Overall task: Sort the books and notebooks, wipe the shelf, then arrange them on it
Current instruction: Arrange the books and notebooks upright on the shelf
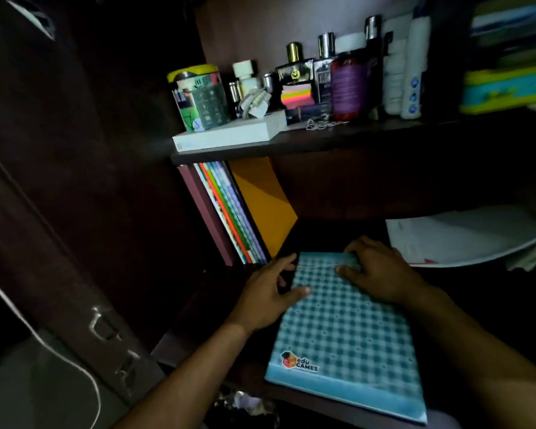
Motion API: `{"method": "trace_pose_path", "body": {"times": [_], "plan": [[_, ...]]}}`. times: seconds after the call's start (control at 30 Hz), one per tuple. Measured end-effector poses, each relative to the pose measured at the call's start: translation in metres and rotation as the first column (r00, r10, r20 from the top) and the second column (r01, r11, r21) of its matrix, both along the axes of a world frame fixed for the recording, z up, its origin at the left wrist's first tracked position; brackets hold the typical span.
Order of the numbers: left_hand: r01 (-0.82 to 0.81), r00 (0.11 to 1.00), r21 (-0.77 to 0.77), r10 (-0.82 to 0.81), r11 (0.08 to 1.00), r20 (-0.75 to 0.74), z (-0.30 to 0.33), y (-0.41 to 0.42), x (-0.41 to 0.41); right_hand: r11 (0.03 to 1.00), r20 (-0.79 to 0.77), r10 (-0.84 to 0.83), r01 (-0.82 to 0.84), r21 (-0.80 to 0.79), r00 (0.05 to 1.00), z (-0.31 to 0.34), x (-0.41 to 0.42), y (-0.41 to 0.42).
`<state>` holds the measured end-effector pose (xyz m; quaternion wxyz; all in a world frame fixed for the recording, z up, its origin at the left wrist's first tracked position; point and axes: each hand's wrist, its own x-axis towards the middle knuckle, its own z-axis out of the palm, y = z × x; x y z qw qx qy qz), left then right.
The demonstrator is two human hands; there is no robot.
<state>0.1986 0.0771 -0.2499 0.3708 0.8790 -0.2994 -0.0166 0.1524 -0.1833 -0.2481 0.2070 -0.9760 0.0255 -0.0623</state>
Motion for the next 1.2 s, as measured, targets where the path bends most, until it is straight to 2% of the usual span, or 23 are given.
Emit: {"method": "trace_pose_path", "body": {"times": [0.13,0.27,0.4,0.53,0.63,0.7,0.77,0.9,0.97,1.07,1.2], "plan": [[-0.031,0.987,-0.094,0.016,0.995,-0.161,0.013,-0.001,-0.015,0.993,0.23,-0.055,0.03,0.11,0.972,0.008,0.005,0.004],[-0.024,0.93,-0.124,-0.023,0.992,-0.366,0.034,0.002,-0.027,0.958,0.466,-0.232,0.116,0.263,0.854,0.011,0.007,-0.002],[-0.036,0.902,-0.11,-0.015,0.993,-0.432,0.049,0.006,-0.043,0.949,0.602,-0.218,0.023,0.315,0.768,0.019,0.005,0.0],[-0.179,0.927,-0.26,0.074,0.949,-0.367,0.045,0.027,-0.056,0.878,0.513,-0.178,-0.1,0.468,0.84,0.023,-0.005,0.008],[-0.228,0.955,-0.42,0.118,0.879,-0.271,0.04,0.043,-0.069,0.902,0.556,-0.145,-0.122,0.414,0.818,0.024,-0.01,0.018],[-0.241,0.959,-0.491,0.126,0.837,-0.254,0.036,0.05,-0.073,0.868,0.493,-0.029,-0.222,0.444,0.869,0.024,-0.015,0.028],[-0.301,0.946,-0.533,0.176,0.791,-0.274,0.032,0.055,-0.07,0.833,0.39,0.096,-0.288,0.472,0.916,0.019,-0.014,0.037],[-0.417,0.904,-0.641,0.222,0.645,-0.365,0.022,0.058,-0.062,0.9,0.31,0.13,-0.243,0.361,0.942,0.017,-0.012,0.041],[-0.449,0.881,-0.644,0.187,0.62,-0.434,0.014,0.057,-0.055,0.9,0.237,0.18,-0.257,0.352,0.955,0.015,-0.011,0.043],[-0.455,0.864,-0.622,0.147,0.637,-0.481,0.007,0.055,-0.05,0.879,0.194,0.252,-0.308,0.363,0.948,0.011,-0.011,0.053],[-0.473,0.871,-0.698,0.168,0.538,-0.461,0.015,0.054,-0.054,0.904,0.173,0.265,-0.307,0.298,0.949,0.023,0.014,0.066]]}}
